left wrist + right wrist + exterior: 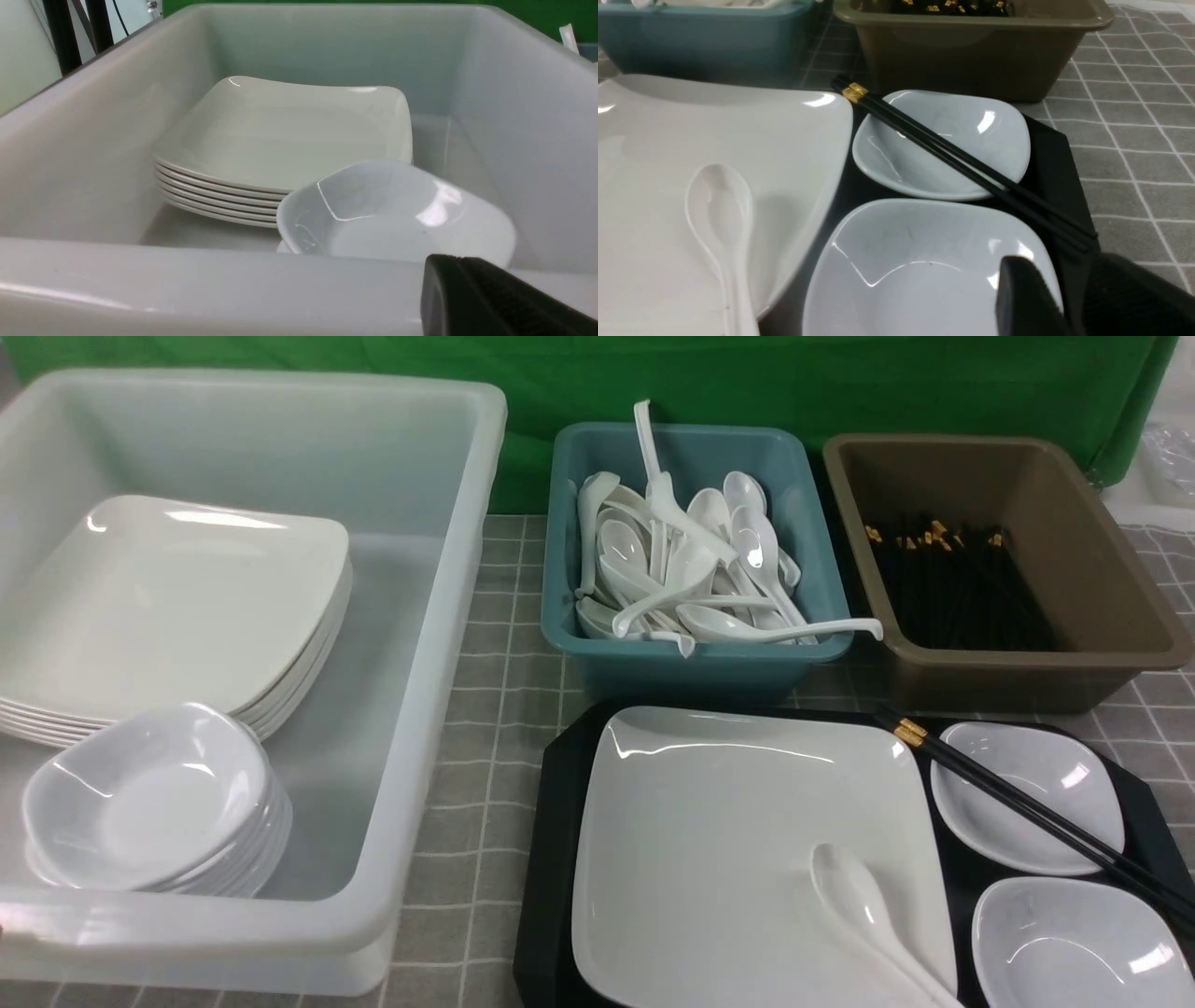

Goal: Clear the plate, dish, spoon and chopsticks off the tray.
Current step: Use the right arm to grab a pair of chopsticks from the plate

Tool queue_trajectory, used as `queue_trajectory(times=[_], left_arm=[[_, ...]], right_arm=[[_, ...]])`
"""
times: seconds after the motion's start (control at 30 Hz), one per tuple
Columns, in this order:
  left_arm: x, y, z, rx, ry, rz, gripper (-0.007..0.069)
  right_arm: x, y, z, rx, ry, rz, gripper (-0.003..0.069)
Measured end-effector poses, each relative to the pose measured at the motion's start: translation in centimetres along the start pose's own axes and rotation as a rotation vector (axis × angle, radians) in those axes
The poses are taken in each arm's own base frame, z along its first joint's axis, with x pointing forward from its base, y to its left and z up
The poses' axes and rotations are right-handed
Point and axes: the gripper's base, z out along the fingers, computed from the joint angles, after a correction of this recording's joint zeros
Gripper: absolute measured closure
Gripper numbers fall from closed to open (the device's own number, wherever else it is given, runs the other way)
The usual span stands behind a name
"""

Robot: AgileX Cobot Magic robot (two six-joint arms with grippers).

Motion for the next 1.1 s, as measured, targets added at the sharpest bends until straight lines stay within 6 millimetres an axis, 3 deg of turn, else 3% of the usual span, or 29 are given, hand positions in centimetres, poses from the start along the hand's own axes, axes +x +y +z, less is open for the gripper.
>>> queue_trajectory(times=[0.17,0.33,0.43,0.53,0.63,0.7,0.8,0.93,1.1], left_arm=[[-1.4,-0.1,-0.1,0.043,-0.155,-0.464,0.0604],[-2.7,0.2,-0.4,0.059,-0.260,-0.650,0.0604],[-5.4,-1.0,-1.2,0.128,-0.171,-0.560,0.0604],[-8.8,-2.2,-1.5,0.191,-0.028,-0.343,0.0604],[-11.3,-3.2,-0.5,0.239,0.118,-0.196,0.0604],[-12.9,-4.1,1.5,0.286,0.281,-0.080,0.0604],[-13.8,-5.5,4.6,0.360,0.425,-0.006,0.0604],[-13.3,-8.3,7.6,0.489,0.523,0.073,0.0604],[-11.6,-12.5,8.7,0.670,0.565,0.188,0.0604]], right_arm=[[0.0,0.0,0.0,0.000,0.000,0.000,0.0414],[0.0,0.0,0.0,0.000,0.000,0.000,0.0414],[0.0,0.0,0.0,0.000,0.000,0.000,0.0414],[0.0,0.0,0.0,0.000,0.000,0.000,0.0414],[0.0,0.0,0.0,0.000,0.000,0.000,0.0414],[0.0,0.0,0.0,0.000,0.000,0.000,0.0414],[0.0,0.0,0.0,0.000,0.000,0.000,0.0414],[0.0,0.0,0.0,0.000,0.000,0.000,0.0414],[-0.3,0.0,0.0,0.004,-0.030,0.000,0.0414]])
